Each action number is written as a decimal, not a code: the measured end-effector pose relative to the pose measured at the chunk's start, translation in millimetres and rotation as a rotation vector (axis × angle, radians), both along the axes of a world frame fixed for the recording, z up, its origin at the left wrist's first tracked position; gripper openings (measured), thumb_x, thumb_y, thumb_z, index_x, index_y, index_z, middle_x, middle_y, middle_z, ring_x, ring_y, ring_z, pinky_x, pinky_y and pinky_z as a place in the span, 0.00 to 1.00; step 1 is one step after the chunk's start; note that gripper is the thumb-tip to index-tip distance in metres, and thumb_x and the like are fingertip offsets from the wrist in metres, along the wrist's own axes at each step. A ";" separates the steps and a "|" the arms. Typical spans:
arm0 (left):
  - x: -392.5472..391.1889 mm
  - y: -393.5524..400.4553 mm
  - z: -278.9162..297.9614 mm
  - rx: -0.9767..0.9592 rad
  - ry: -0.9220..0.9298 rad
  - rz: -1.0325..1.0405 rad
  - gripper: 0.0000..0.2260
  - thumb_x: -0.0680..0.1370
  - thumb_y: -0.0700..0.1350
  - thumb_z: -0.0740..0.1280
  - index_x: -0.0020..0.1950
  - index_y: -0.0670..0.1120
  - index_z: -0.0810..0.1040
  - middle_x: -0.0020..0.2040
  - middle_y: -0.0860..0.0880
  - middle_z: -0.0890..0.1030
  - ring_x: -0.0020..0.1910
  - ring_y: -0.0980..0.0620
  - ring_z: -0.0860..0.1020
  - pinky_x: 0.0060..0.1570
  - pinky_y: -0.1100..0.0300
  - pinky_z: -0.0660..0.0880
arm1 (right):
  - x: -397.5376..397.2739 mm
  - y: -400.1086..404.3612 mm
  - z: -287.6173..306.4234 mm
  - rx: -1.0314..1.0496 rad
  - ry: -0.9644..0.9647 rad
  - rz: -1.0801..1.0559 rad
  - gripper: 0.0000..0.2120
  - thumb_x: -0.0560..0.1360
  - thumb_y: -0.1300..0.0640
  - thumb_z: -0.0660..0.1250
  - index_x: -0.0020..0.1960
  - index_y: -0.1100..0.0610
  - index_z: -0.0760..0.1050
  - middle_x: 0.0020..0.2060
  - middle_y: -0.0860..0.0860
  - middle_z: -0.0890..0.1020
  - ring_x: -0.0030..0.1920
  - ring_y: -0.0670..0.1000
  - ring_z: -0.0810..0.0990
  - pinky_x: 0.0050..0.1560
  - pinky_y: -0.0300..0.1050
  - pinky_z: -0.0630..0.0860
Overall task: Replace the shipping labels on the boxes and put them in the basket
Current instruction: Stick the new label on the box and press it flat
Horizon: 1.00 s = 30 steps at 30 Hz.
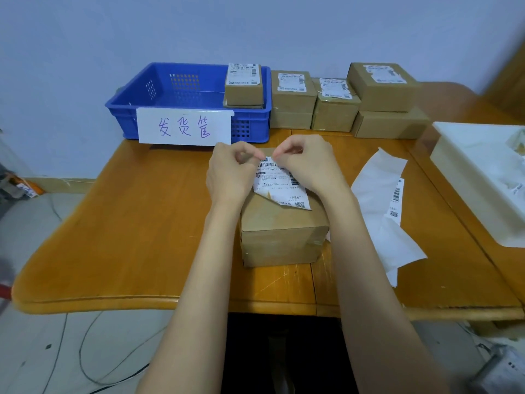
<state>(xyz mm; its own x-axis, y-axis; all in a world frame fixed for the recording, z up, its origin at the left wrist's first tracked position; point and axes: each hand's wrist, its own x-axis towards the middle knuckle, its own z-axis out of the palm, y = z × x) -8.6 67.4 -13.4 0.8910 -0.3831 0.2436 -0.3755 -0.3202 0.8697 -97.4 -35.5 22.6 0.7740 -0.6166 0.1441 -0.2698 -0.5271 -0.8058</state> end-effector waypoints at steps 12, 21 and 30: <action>1.6 13.7 -1.6 -0.102 0.275 -0.216 0.06 0.79 0.47 0.68 0.52 0.52 0.84 0.53 0.55 0.83 0.57 0.51 0.79 0.62 0.51 0.75 | -1.6 7.9 -13.8 -0.253 0.174 -0.021 0.19 0.72 0.38 0.69 0.58 0.47 0.75 0.51 0.45 0.76 0.57 0.49 0.73 0.59 0.48 0.69; -5.7 19.2 -7.6 -0.198 0.303 -0.241 0.09 0.82 0.42 0.64 0.57 0.46 0.82 0.51 0.55 0.82 0.49 0.60 0.78 0.44 0.70 0.74 | -33.1 28.6 -13.8 -0.408 0.330 0.130 0.39 0.69 0.28 0.64 0.75 0.42 0.61 0.69 0.46 0.63 0.69 0.50 0.60 0.67 0.51 0.56; -17.6 21.9 8.7 -0.073 0.436 -0.171 0.21 0.84 0.60 0.51 0.57 0.56 0.83 0.50 0.52 0.83 0.46 0.55 0.79 0.42 0.60 0.71 | -36.8 27.6 -16.3 -0.096 0.052 0.054 0.20 0.77 0.36 0.61 0.63 0.46 0.75 0.62 0.42 0.75 0.65 0.47 0.69 0.58 0.46 0.63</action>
<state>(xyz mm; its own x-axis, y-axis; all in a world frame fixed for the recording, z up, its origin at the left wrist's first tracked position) -26.2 89.3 -4.8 0.8416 -0.5293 -0.1077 -0.0122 -0.2180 0.9759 -134.2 -7.9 6.3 0.8135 -0.5592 0.1596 -0.2790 -0.6161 -0.7366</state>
